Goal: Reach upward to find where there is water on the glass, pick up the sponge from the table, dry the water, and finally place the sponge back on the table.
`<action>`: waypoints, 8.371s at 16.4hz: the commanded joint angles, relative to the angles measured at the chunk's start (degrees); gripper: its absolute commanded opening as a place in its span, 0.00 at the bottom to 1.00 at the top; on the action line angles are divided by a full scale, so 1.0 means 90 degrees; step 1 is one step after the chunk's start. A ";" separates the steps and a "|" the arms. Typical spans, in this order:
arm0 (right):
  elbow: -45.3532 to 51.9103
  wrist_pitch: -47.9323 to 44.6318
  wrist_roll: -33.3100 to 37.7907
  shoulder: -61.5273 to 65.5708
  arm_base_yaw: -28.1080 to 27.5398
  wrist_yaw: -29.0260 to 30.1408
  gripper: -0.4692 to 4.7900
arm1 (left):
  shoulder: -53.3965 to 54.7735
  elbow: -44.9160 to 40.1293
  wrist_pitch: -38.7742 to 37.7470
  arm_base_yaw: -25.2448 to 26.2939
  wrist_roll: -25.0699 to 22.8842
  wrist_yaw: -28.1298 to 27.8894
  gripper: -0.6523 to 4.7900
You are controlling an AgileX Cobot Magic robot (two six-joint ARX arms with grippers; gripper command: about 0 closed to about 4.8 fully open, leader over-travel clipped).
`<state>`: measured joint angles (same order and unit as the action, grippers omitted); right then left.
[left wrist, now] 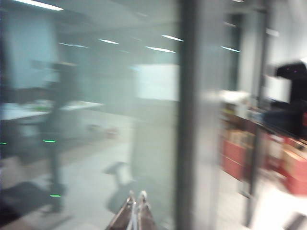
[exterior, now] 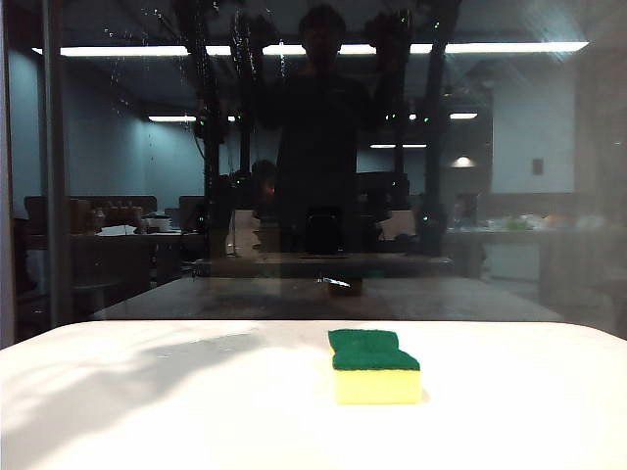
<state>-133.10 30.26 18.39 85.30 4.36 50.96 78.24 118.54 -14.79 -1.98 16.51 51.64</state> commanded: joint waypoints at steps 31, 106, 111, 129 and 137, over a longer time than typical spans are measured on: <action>-0.0017 0.0954 -0.1906 -0.0034 0.0000 -0.5833 0.07 | -0.0270 0.0034 -0.3109 -0.0316 -0.2715 -0.3752 0.71; -0.0017 0.1190 -0.1904 -0.0070 0.0000 -0.5814 0.07 | 0.4405 -0.6115 0.2021 -0.3580 0.1528 -0.2492 0.57; -0.0017 0.1202 -0.1902 -0.0070 0.0000 -0.5814 0.07 | 0.4405 -0.6115 0.1834 -0.3619 0.1552 -0.2788 0.11; -0.0017 0.1338 -0.1902 -0.0085 0.0000 -0.5790 0.07 | 0.1826 -0.4758 0.2487 -0.3604 0.0498 -0.2691 0.11; -0.0017 0.1384 -0.1899 -0.0291 0.0000 -0.5790 0.07 | 0.1800 -0.1185 0.0622 -0.3602 -0.0486 -0.3174 0.11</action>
<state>-133.08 43.05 1.41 83.24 4.38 -1.28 94.67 105.82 -8.91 -34.46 12.84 23.29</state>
